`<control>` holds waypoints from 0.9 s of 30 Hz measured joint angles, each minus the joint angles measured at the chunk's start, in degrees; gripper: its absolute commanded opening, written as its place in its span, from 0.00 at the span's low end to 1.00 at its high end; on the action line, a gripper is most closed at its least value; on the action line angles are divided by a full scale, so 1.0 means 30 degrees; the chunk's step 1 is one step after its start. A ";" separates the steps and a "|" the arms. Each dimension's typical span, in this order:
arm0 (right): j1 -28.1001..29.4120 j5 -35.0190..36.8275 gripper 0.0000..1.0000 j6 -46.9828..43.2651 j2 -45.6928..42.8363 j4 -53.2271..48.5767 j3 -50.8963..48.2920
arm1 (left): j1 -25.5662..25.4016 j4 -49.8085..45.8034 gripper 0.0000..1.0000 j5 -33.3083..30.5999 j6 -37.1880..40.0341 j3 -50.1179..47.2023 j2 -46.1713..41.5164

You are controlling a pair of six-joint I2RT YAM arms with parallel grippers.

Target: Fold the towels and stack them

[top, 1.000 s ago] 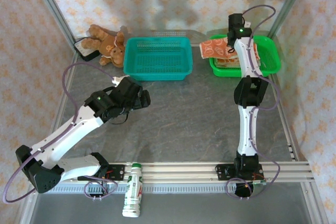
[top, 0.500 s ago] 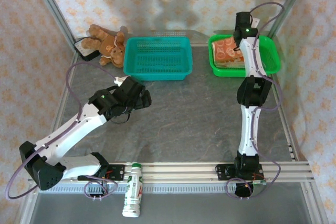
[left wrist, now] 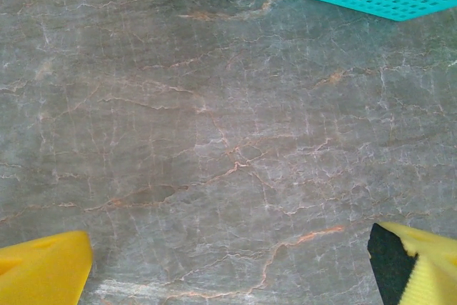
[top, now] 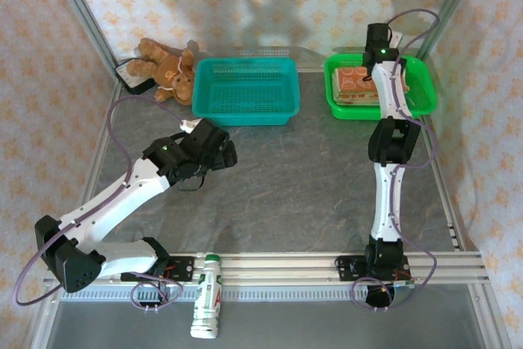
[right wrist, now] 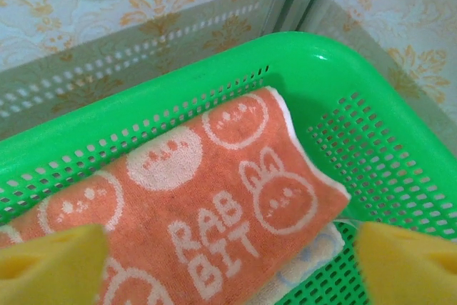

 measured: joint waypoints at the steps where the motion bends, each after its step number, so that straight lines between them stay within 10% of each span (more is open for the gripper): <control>1: 0.0000 -0.0007 0.99 0.0000 0.0000 0.0000 0.0000 | 0.0000 0.0000 1.00 -0.0022 -0.0022 0.0000 -0.0007; 11: 0.0000 -0.1180 0.99 0.1617 -0.2164 -0.0240 -0.3716 | 0.0007 -0.0051 1.00 -0.1479 0.0255 -0.0007 -0.0678; 27: 0.2295 -0.5005 0.99 0.4299 -2.0866 0.5231 -2.5267 | 0.2317 0.3213 1.00 -0.6156 0.3993 -0.6987 -0.6098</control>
